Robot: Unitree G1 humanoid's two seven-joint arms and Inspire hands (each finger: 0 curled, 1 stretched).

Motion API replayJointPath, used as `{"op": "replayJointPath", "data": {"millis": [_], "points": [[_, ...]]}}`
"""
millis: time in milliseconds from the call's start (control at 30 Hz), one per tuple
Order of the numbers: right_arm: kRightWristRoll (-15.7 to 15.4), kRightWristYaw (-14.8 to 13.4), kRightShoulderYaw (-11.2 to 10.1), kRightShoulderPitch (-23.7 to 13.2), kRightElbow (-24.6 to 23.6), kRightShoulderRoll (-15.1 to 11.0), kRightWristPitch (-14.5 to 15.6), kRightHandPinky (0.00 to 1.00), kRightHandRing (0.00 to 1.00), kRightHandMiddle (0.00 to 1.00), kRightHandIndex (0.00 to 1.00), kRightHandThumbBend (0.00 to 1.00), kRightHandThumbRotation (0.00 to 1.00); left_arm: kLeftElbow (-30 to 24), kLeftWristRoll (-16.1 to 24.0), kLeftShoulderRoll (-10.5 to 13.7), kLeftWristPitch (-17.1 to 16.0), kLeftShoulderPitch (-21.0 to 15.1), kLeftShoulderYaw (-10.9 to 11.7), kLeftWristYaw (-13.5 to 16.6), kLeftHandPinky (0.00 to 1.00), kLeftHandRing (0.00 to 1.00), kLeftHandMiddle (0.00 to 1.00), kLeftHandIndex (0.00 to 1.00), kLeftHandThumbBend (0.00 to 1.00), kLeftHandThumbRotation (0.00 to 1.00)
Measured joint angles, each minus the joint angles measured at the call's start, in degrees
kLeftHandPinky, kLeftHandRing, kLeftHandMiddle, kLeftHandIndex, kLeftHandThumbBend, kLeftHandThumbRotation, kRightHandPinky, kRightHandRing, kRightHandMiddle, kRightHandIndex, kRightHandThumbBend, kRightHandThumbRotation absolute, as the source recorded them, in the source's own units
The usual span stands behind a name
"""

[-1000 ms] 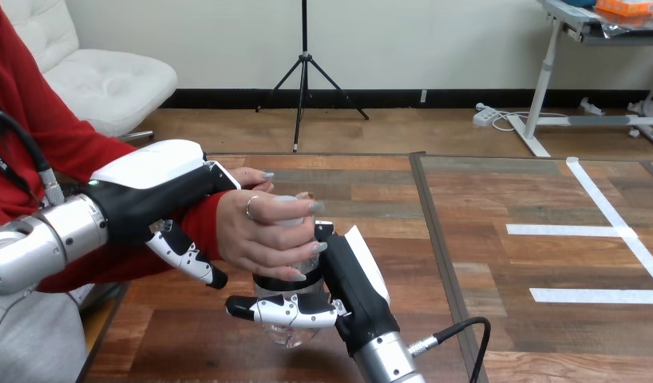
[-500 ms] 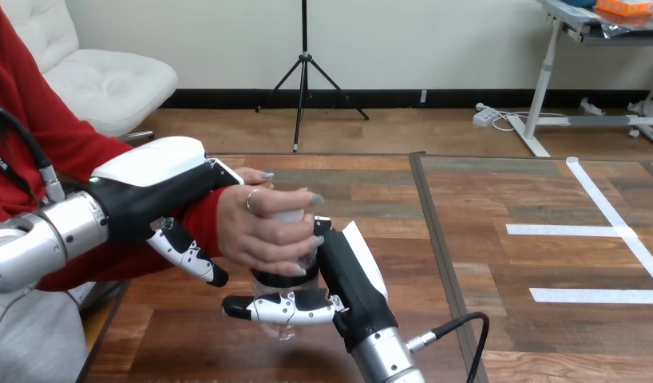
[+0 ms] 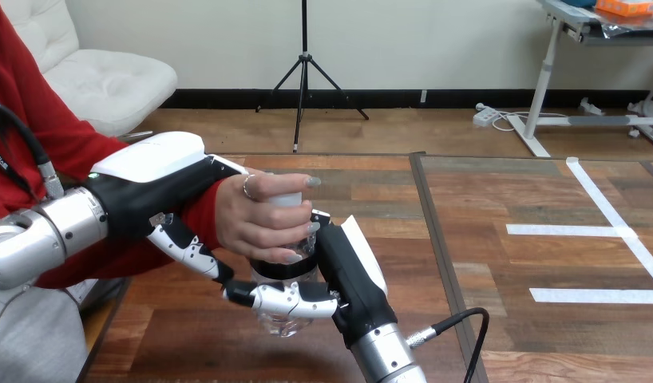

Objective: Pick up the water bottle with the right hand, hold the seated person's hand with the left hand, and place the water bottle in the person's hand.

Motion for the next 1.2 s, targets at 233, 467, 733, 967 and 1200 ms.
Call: {"op": "replayJointPath", "data": {"millis": [233, 467, 733, 967, 1200], "points": [[0.99, 1.21, 0.47, 1.23, -2.57, -0.47, 1.14, 0.73, 0.72, 0.72, 0.78, 1.0, 0.56, -1.26, 0.62, 0.04, -0.02, 0.0, 0.13, 0.2, 0.86, 0.9, 0.9, 0.91, 0.99, 0.38], [1.55, 1.82, 1.58, 2.69, -4.27, -0.89, 1.7, 0.76, 0.74, 0.75, 0.81, 1.0, 0.61, -2.97, 2.6, 0.11, -0.02, 0.0, 0.51, 1.02, 0.92, 0.96, 0.95, 0.97, 1.0, 0.44], [1.7, 2.32, 2.17, 4.45, -5.76, -1.12, 2.25, 0.75, 0.75, 0.77, 0.81, 1.0, 0.65, -4.33, 3.84, 0.37, -0.04, 0.02, 0.77, 1.15, 0.94, 0.98, 0.97, 0.99, 1.0, 0.46], [1.64, 2.41, 2.46, 5.82, -6.55, -1.15, 2.68, 0.75, 0.76, 0.78, 0.82, 1.0, 0.68, -5.5, 4.88, 0.44, 0.09, 0.11, 0.98, 1.17, 0.94, 0.98, 0.98, 1.0, 1.0, 0.5], [1.58, 2.51, 2.84, 6.96, -7.83, -1.16, 3.87, 0.75, 0.77, 0.79, 0.82, 1.0, 0.68, -6.49, 5.81, 0.46, 0.55, 0.14, 1.14, 1.24, 0.92, 0.97, 0.98, 1.0, 1.0, 0.51]]}}
